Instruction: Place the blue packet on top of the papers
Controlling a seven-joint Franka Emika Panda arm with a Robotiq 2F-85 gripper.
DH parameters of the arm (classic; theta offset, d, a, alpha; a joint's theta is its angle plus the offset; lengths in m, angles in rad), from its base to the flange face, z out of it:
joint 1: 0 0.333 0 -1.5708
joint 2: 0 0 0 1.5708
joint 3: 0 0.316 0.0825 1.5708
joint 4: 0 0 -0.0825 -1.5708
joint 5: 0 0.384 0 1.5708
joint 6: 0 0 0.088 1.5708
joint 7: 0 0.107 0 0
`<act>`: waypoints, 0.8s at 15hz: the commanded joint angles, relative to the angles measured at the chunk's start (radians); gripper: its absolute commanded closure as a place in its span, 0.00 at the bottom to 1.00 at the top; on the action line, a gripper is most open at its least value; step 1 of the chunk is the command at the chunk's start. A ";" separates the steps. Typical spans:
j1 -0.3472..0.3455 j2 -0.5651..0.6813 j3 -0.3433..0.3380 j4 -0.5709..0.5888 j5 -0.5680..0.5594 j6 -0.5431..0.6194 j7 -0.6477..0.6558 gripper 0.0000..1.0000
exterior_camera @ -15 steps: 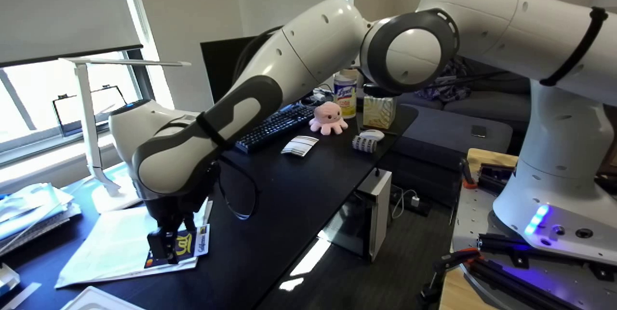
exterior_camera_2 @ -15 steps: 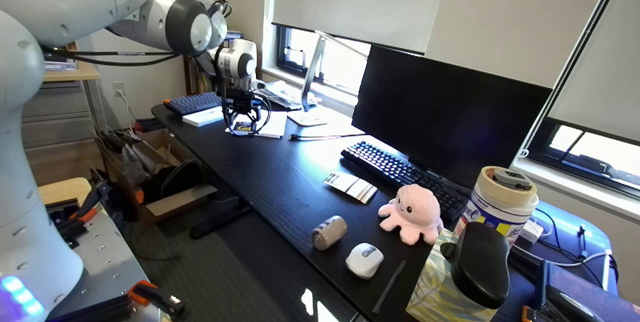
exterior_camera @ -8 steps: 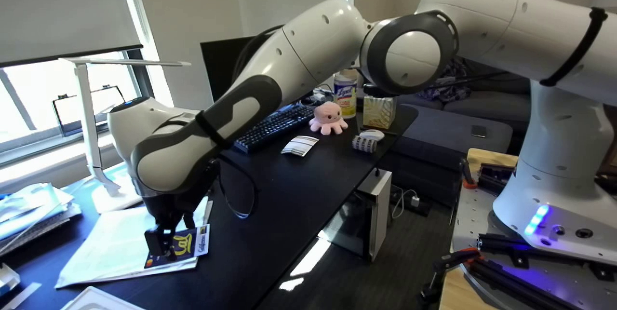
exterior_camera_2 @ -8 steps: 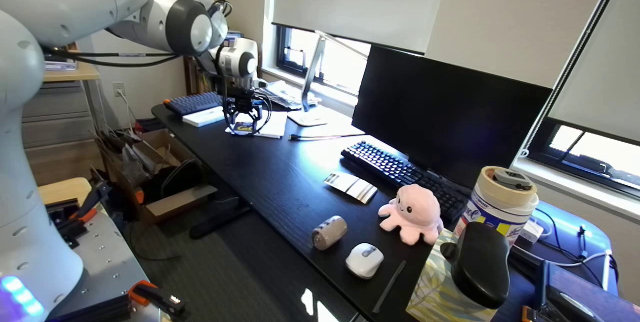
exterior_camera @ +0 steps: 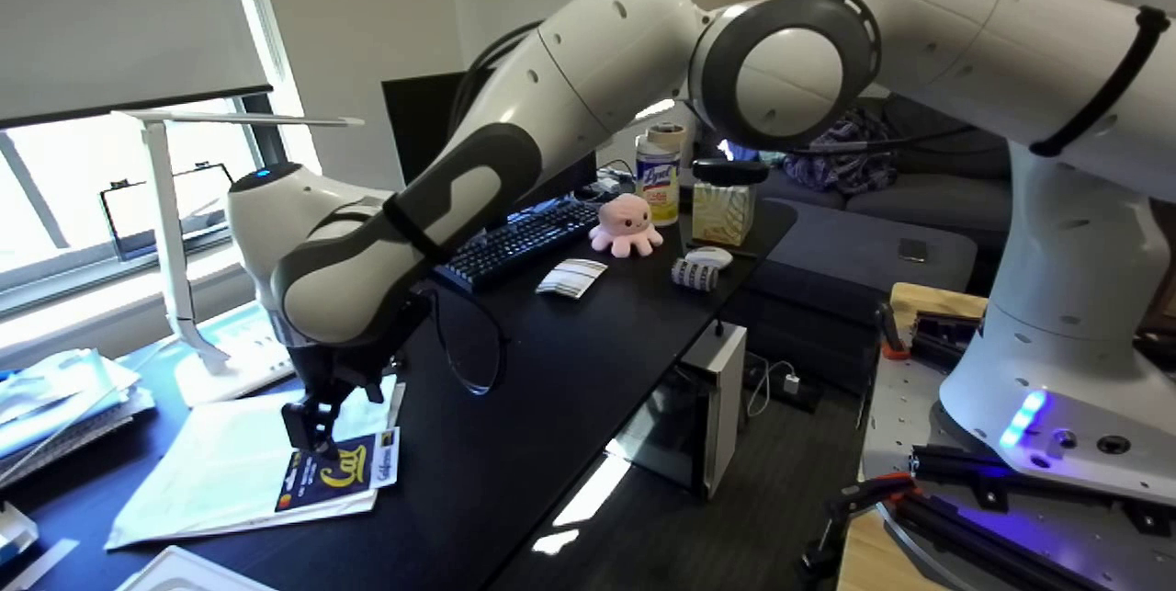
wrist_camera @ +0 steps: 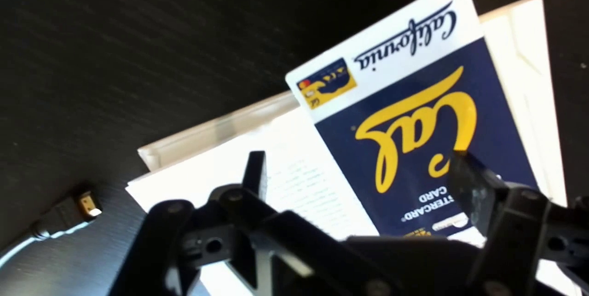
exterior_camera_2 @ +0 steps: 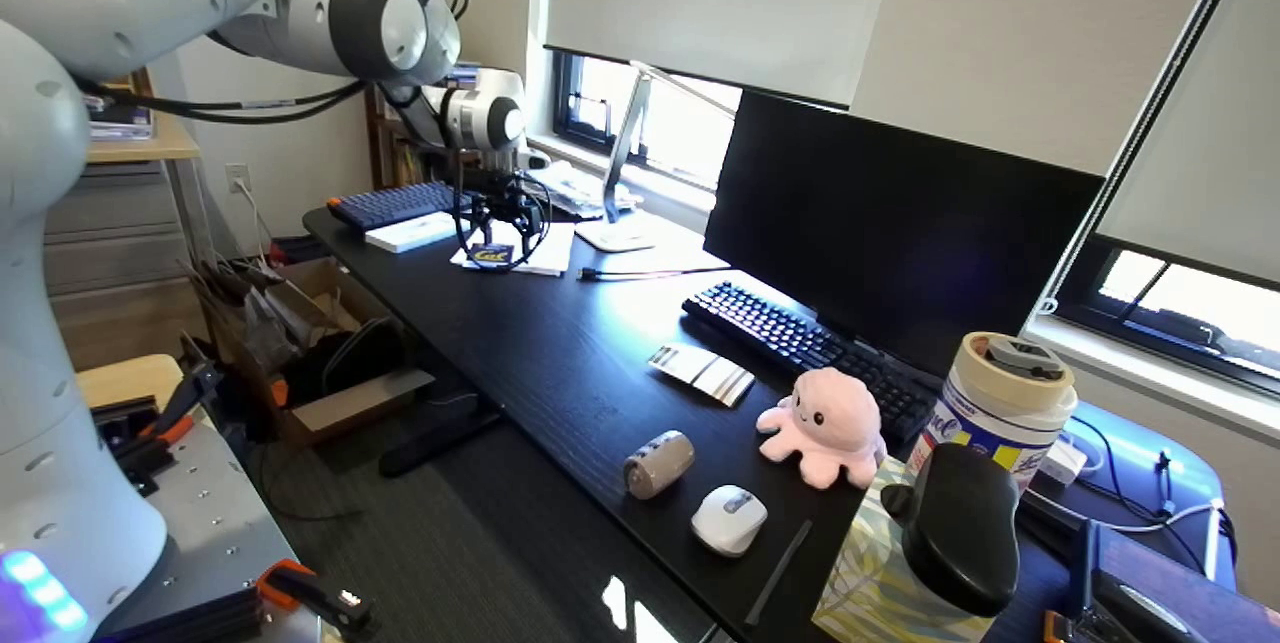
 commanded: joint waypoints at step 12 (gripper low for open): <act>0.017 -0.264 -0.064 -0.491 -0.035 0.065 0.150 0.00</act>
